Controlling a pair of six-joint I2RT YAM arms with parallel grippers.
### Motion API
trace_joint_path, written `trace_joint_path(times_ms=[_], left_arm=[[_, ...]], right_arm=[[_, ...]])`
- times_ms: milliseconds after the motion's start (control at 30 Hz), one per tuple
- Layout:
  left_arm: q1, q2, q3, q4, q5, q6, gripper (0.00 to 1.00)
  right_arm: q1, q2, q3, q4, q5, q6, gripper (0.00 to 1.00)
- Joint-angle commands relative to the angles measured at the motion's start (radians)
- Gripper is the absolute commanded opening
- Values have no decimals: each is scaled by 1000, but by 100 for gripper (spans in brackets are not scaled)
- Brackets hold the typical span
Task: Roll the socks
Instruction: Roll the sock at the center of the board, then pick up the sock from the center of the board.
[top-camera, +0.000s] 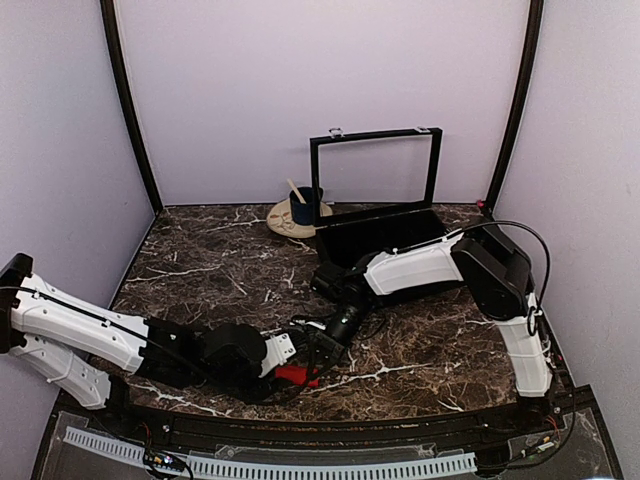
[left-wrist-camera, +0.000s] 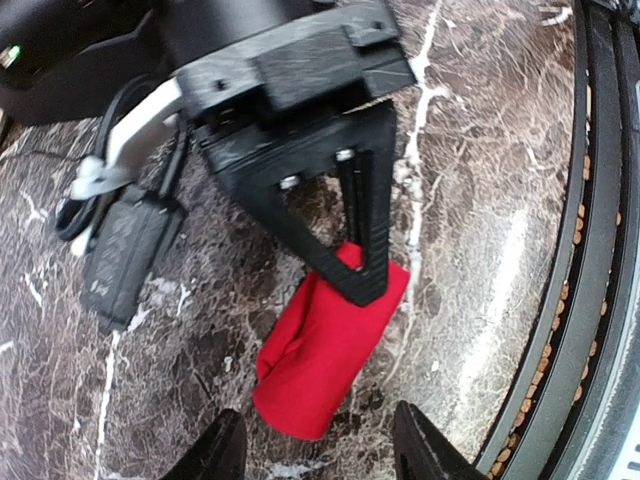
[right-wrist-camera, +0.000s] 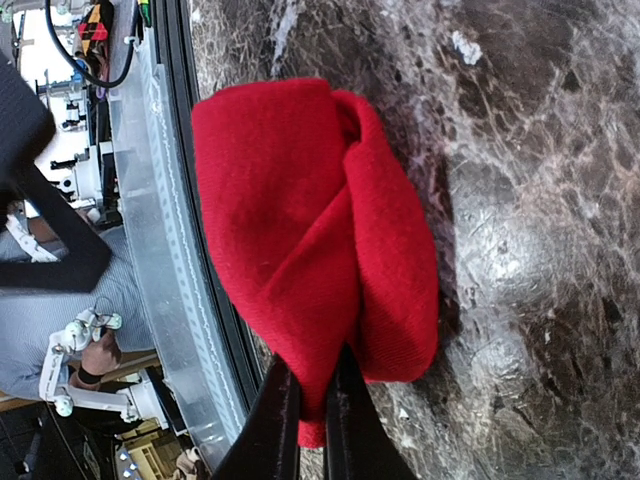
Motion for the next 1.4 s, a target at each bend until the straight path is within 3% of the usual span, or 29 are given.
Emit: trace_joint_path(times_ms=[0,500,800,1367], left_arm=[[-28,43,42,11,-58,90,53],[-55,154,92,14,-67,264,54],[-61,174,95,16,-52,308,46],[-68,251,104,21,-67,331,46]], right_arm=[[-8,23,27,-35,-22,17,0],[-8,33,34,-53,-19,20,0],[-8,40,42,-57,-26,16,0],[-10,60,65,-93,-50,-10,0]])
